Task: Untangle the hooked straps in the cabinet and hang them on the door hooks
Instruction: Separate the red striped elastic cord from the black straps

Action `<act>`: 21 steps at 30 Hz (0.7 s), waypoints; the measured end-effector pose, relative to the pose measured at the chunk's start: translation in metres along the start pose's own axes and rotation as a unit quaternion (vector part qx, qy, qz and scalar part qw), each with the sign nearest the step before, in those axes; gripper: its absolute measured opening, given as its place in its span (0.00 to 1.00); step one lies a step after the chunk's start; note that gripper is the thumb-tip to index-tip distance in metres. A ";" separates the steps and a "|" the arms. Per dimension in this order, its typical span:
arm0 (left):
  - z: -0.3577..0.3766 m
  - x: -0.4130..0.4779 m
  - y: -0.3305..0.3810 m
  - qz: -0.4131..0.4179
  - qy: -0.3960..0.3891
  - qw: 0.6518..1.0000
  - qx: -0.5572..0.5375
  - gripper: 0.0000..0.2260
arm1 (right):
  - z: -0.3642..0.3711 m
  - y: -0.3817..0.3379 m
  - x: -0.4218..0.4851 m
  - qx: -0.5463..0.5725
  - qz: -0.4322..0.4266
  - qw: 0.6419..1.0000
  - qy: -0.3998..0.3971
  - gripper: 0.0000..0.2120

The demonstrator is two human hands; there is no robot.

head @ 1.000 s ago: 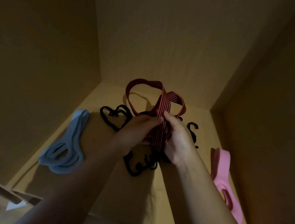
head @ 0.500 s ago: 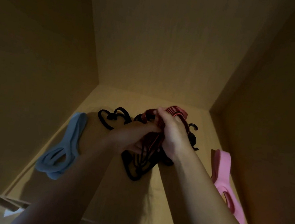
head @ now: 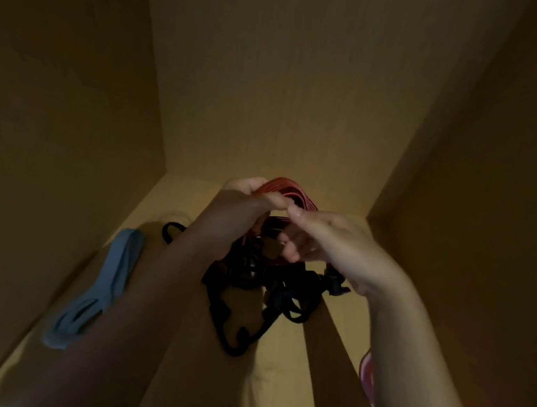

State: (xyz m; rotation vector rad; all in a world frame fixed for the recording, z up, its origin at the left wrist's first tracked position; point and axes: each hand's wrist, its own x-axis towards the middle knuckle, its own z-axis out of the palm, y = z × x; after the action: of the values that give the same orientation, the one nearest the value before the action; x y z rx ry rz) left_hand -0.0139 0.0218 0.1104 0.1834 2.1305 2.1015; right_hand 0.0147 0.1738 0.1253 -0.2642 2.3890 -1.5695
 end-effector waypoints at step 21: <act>-0.042 0.009 0.026 0.026 -0.022 0.999 0.030 0.06 | -0.020 -0.025 0.030 0.109 -0.137 0.962 0.207 0.09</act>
State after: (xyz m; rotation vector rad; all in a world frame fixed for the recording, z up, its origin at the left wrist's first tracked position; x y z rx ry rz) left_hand -0.0312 -0.0173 0.1363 0.2928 2.1881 2.0421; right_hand -0.0199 0.1719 0.1524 -0.2494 2.5277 -2.1883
